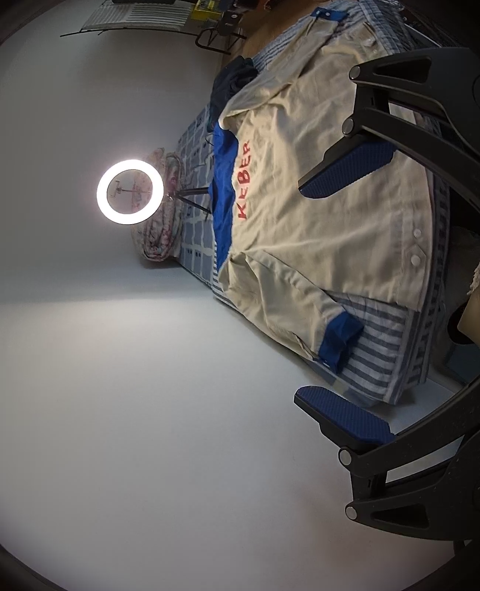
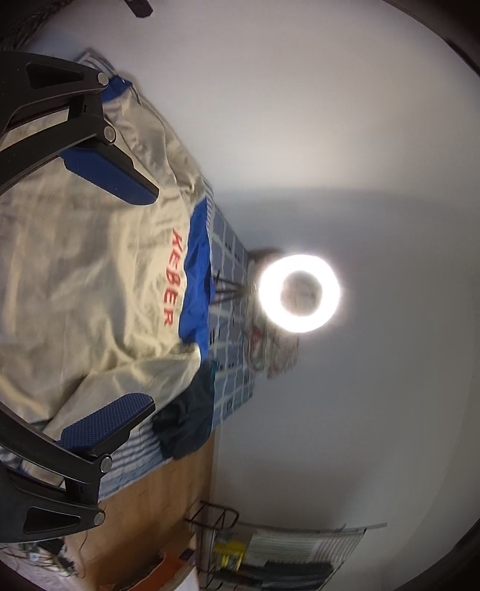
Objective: Fold large clothes
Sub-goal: 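Move the right tool to the blue sleeve cuff and grasp it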
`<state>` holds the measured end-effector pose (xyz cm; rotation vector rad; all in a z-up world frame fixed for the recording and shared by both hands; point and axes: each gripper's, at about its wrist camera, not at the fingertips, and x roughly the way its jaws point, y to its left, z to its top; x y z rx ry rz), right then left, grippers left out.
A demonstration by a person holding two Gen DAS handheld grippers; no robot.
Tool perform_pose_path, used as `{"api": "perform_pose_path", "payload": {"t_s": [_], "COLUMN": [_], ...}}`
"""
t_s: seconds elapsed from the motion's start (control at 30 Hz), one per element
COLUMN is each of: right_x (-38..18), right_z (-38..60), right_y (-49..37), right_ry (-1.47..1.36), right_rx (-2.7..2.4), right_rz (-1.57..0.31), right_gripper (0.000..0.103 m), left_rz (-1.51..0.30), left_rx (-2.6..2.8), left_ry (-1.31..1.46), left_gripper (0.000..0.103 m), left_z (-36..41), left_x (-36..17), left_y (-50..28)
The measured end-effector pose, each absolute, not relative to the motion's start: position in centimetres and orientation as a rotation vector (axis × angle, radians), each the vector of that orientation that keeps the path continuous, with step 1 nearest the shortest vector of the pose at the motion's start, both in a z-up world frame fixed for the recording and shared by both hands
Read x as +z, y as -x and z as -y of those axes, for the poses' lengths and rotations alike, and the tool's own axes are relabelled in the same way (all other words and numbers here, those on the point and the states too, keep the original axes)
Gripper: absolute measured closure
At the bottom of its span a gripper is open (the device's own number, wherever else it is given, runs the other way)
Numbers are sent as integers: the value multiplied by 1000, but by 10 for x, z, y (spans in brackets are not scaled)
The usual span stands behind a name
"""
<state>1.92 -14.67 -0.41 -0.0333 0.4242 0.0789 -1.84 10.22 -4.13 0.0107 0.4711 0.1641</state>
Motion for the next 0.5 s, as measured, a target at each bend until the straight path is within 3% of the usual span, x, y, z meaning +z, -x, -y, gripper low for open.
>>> {"api": "perform_pose_path", "payload": {"t_s": [0.3, 0.5], "right_x": [-18, -45], "right_z": [61, 1], "right_y": [-76, -112], "right_ry": [88, 30], "right_rx": [384, 582], "right_rz": [-538, -664], "right_gripper": [2, 13], "left_rz": [-559, -601], "left_rx": [165, 153], "left_ry": [30, 86], "left_gripper": [25, 30], "left_z": [-130, -146], "left_x": [-75, -96], "left_y": [25, 20]}}
